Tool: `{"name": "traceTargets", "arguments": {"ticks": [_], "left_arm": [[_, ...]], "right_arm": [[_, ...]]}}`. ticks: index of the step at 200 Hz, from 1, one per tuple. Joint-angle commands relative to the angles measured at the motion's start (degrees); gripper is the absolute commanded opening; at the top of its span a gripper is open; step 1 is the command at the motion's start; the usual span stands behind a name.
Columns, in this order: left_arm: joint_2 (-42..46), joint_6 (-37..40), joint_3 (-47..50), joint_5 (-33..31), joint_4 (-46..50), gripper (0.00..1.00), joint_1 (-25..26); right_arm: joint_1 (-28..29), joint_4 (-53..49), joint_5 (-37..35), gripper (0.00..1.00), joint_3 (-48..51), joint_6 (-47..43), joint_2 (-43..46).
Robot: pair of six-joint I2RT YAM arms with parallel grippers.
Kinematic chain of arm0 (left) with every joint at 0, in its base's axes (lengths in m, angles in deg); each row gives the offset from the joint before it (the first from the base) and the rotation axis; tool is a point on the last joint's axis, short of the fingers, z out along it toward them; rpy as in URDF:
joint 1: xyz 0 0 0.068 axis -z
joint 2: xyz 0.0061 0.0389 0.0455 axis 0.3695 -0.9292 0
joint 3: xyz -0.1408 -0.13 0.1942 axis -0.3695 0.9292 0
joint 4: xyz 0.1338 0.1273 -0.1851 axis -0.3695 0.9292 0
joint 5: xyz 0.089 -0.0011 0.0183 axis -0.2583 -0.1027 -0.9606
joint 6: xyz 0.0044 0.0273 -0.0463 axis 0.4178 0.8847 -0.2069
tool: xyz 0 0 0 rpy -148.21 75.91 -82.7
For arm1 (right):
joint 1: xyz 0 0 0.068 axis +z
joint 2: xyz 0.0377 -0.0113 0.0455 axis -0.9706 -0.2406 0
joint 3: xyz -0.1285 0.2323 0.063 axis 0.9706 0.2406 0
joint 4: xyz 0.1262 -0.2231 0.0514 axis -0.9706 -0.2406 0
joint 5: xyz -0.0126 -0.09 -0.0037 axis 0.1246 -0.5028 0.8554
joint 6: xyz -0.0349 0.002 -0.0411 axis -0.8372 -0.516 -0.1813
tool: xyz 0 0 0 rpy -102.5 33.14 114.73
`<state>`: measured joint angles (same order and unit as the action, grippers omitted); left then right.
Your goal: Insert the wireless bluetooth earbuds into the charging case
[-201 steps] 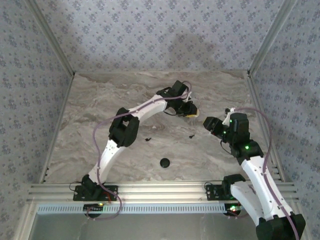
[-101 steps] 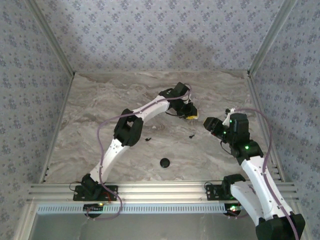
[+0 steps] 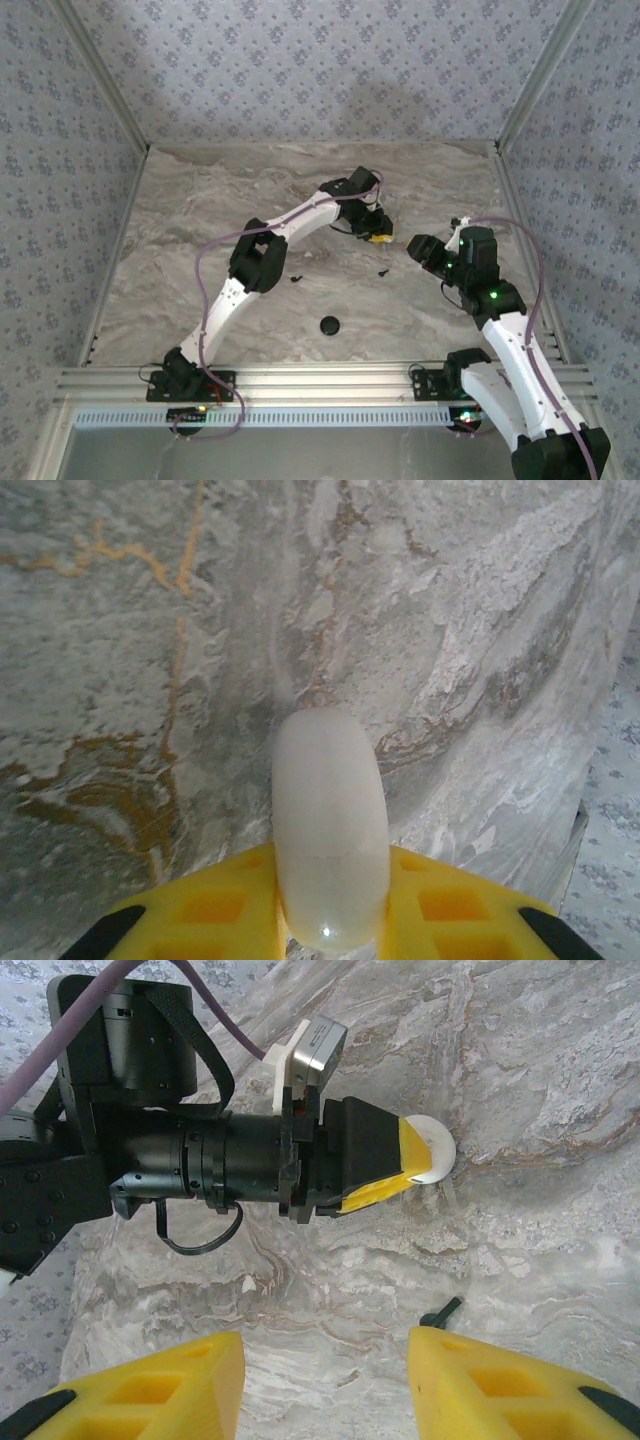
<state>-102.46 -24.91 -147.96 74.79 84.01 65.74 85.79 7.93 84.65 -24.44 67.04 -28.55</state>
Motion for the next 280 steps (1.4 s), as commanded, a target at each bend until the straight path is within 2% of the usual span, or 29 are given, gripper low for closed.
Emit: {"name": "traceTargets", "arguments": {"ticks": [1, 19, 96, 152, 177, 211, 256, 280], "left_arm": [[-0.09, 2.71, -3.19, -2.91, 5.35, 0.31, 0.47], [0.36, 4.27, -4.31, -4.45, 7.43, 0.37, 0.44], [4.85, 11.35, -5.00, -11.70, 14.53, 0.42, 0.42], [14.26, 16.61, -0.37, -16.78, 17.99, 0.43, -0.36], [21.77, 17.27, 8.18, -19.28, 16.34, 0.44, -1.29], [35.64, 15.14, 29.00, -20.80, 9.01, 0.45, -3.55], [54.58, 9.25, 56.12, -23.23, 0.08, 0.47, -8.82], [60.64, 7.48, 65.29, -22.37, -2.07, 0.48, -12.75]], "right_arm": [[-0.32, -0.79, -0.90, 0.49, 0.12, 0.84, 0.95], [-0.35, -0.82, -0.78, 0.49, 0.13, 0.93, 1.02], [-0.37, -2.99, 0.01, 0.49, -1.14, 1.02, 0.74], [0.47, -9.93, 0.49, 0.49, -4.87, -0.94, -2.42], [2.71, -15.07, 0.69, 0.50, -7.58, -3.29, -6.03], [8.31, -22.82, -1.95, 0.51, -12.64, -6.98, -12.21], [19.64, -29.37, -6.57, 0.51, -18.41, -9.00, -22.52], [25.88, -29.50, -6.96, 0.51, -20.44, -8.57, -28.65]]}}
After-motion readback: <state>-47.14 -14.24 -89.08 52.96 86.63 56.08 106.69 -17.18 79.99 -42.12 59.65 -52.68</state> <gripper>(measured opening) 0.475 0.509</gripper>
